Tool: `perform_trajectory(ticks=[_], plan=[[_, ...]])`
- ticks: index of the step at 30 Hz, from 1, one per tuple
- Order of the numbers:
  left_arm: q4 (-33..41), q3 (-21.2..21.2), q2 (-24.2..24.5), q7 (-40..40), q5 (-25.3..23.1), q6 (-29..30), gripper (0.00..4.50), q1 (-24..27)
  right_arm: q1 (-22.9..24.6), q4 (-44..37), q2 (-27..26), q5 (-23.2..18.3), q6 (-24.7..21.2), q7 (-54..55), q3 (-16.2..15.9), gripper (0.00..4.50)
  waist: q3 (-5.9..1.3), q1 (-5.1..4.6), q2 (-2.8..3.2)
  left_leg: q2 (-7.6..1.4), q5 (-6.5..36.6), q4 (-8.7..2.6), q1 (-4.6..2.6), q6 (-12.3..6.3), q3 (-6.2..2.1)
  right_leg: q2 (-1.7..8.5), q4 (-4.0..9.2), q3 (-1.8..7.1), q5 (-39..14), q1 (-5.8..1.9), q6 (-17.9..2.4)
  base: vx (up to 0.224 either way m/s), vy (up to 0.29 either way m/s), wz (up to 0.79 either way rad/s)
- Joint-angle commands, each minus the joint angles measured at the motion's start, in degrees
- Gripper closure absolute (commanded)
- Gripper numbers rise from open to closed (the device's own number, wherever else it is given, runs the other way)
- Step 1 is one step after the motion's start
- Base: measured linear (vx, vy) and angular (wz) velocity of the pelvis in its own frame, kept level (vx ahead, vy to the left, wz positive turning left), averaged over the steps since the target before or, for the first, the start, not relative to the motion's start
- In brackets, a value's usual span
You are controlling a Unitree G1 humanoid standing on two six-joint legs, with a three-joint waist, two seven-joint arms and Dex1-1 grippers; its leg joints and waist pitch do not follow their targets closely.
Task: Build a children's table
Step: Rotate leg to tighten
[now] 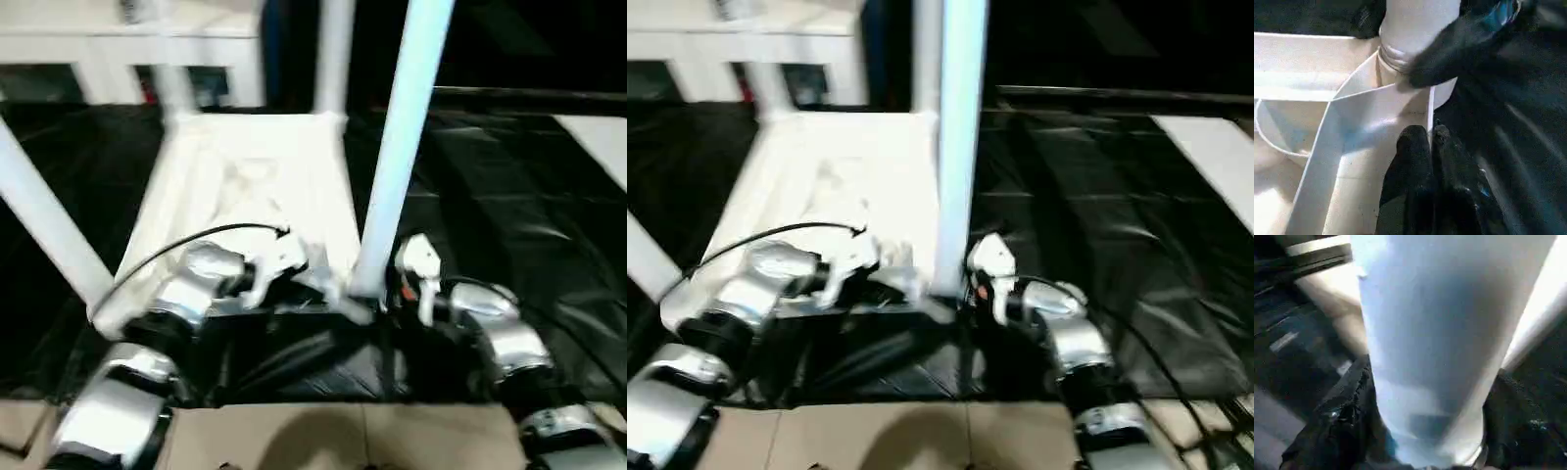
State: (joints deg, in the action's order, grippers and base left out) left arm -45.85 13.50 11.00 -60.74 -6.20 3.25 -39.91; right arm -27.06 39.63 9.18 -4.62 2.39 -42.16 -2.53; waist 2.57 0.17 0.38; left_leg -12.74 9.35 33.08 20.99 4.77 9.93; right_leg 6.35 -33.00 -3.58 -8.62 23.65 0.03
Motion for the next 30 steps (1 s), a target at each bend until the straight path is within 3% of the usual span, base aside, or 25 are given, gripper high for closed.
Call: perform_trajectory(ticks=[1, 2, 3, 4, 8, 9, 12, 14, 17, 19, 22, 23, 24, 26, 28, 30], plan=[[1.7, 1.0, -4.1, 2.7, 1.1, 1.1, 4.50, 1.1, -0.7, 2.6, -2.7, 1.0, -2.1, 5.6, -1.4, 1.84, -3.04, -0.47, -0.11, 0.73, 25.9, -4.33, -0.63, 0.38, 0.12, 0.70, 5.36, 0.30, -32.7, -1.93, -6.5, 0.000, 0.000, 0.00], [2.1, 1.0, -5.0, 3.8, 1.0, 1.8, 4.50, 1.3, -1.4, 3.7, -3.9, 0.9, -2.8, 8.6, -0.7, 1.84, -2.99, -0.83, -0.28, 0.89, 26.5, -4.25, -0.50, -0.23, 0.05, 0.67, 5.79, 0.12, -34.3, -1.89, -5.6, 0.000, 0.000, 0.00], [2.5, 1.0, -6.3, 5.2, 1.0, 2.7, 4.50, 1.6, -2.3, 5.0, -5.4, 0.7, -3.4, 12.2, 0.0, 1.84, -2.94, -1.01, 0.13, 0.90, 27.0, -4.19, -0.59, -0.29, 0.02, 0.69, 5.82, 0.11, -34.7, -1.71, -5.6, 0.000, 0.000, 0.00], [2.9, 1.3, -7.1, 6.2, 0.8, 3.2, 4.50, 1.7, -3.0, 5.6, -6.6, 1.2, -3.5, 14.5, -0.1, 1.84, -2.89, -1.48, 0.09, 1.09, 27.7, -4.04, -0.69, -0.43, -0.03, 0.58, 6.19, -0.15, -36.0, -1.44, -5.1, 0.000, 0.000, 0.00], [4.1, 3.0, -9.0, 8.8, -0.5, 3.5, 4.50, 2.2, -4.6, 6.7, -10.9, 3.1, -2.6, 20.3, -0.7, 1.84, -3.05, -2.80, 0.31, 1.12, 29.0, -4.29, -0.29, -0.36, -0.50, 0.49, 6.52, -0.79, -36.5, -1.78, -3.9, 0.000, 0.000, 0.00], [4.2, 3.2, -9.1, 8.5, -0.5, 3.3, 4.50, 2.3, -4.6, 6.5, -11.2, 3.2, -2.1, 20.4, -0.8, 1.28, -3.08, -2.93, 0.36, 1.08, 29.2, -4.33, -0.37, -0.50, -0.53, 0.52, 6.58, -0.79, -35.9, -1.72, -4.1, 0.000, 0.000, 0.00], [4.9, 3.5, -9.1, 7.9, -0.6, 3.3, 4.50, 2.7, -4.5, 5.7, -11.3, 4.1, -1.0, 21.5, -0.9, 1.07, -3.24, -3.28, 0.36, 0.93, 29.6, -4.51, -0.50, -1.29, -0.44, 0.44, 6.36, -0.43, -32.2, -1.65, -6.0, 0.000, 0.000, 0.00], [5.1, 3.4, -8.5, 7.5, -0.6, 3.2, 4.50, 2.8, -4.3, 5.2, -10.4, 4.1, -0.8, 20.7, -0.7, 0.78, -3.30, -3.04, 0.30, 0.87, 29.2, -4.52, -0.58, -1.82, -0.28, 0.47, 6.11, -0.03, -30.2, -1.51, -7.2, 0.000, 0.000, 0.00], [5.6, 2.9, -5.7, 4.2, 0.3, 1.6, 4.50, 3.1, -3.8, 3.8, -5.9, 3.1, 0.6, 13.1, -1.0, 0.65, -3.63, -2.74, 0.41, 0.70, 27.4, -4.59, -0.16, -2.67, -0.21, 0.54, 5.49, 0.38, -25.4, -2.07, -8.8, 0.000, 0.000, 0.00], [5.8, 2.6, -4.1, 2.1, 0.9, 0.7, 4.50, 3.3, -3.5, 3.0, -3.2, 1.9, 1.0, 7.0, -1.5, 0.46, -3.95, -2.70, 0.38, 0.61, 23.3, -4.54, 0.59, -3.90, -0.06, 0.57, 4.47, 0.65, -17.5, -2.83, -11.3, 0.000, 0.000, 0.00], [6.3, 2.1, -1.9, -1.8, 1.7, -0.4, 4.50, 3.6, -2.5, 0.7, 0.4, 1.0, 1.8, -2.5, -3.4, 0.46, -4.19, -2.40, 0.22, 0.63, 18.8, -3.87, 0.42, -6.12, 0.50, 0.64, 3.86, 0.85, -11.2, -3.01, -14.1, 0.052, -0.002, 0.04], [6.3, 2.1, -1.9, -1.8, 1.7, -0.4, 4.50, 3.6, -2.5, 0.7, 0.4, 1.0, 1.8, -2.6, -3.5, 0.46, -4.20, -2.28, 0.04, 0.66, 18.2, -3.80, 0.37, -6.77, 0.58, 0.62, 3.94, 0.82, -10.8, -3.13, -14.3, 0.000, 0.000, 0.00], [6.6, 2.0, 0.0, -5.8, 2.6, -1.8, 4.50, 3.8, -1.4, -1.9, 3.1, -0.8, 1.7, -10.5, -4.7, 0.46, -4.18, -1.87, 0.04, 0.59, 16.6, -3.63, 0.35, -8.11, 0.72, 0.74, 3.76, 0.88, -10.3, -3.21, -14.9, 0.000, 0.000, 0.00], [7.0, 2.1, 1.3, -9.0, 3.4, -2.2, 4.50, 3.9, -0.8, -3.7, 4.9, -2.0, 0.9, -15.7, -5.7, 0.46, -4.37, -1.15, 0.27, 0.44, 14.3, -3.54, 0.42, -8.67, 0.70, 0.79, 3.39, 0.86, -9.3, -3.45, -15.0, 0.000, 0.000, 0.00], [7.1, 2.4, 2.2, -11.1, 3.7, -2.7, 4.50, 4.0, -0.6, -4.4, 6.0, -2.3, 0.9, -18.3, -6.4, 0.46, -4.19, -0.48, 0.45, 0.09, 13.4, -3.61, 0.29, -8.30, 0.93, 0.64, 3.21, 0.81, -8.6, -3.26, -15.3, 0.000, 0.000, 0.00], [6.7, 2.9, 3.6, -14.0, 3.7, -3.7, 4.50, 3.7, -0.6, -4.8, 7.7, -2.4, 1.2, -22.9, -7.4, 0.46, -4.03, 0.08, 0.21, -0.05, 14.3, -3.71, 0.25, -6.95, 1.10, 0.47, 3.08, 0.73, -10.1, -3.20, -15.1, 0.000, 0.000, 0.00]])
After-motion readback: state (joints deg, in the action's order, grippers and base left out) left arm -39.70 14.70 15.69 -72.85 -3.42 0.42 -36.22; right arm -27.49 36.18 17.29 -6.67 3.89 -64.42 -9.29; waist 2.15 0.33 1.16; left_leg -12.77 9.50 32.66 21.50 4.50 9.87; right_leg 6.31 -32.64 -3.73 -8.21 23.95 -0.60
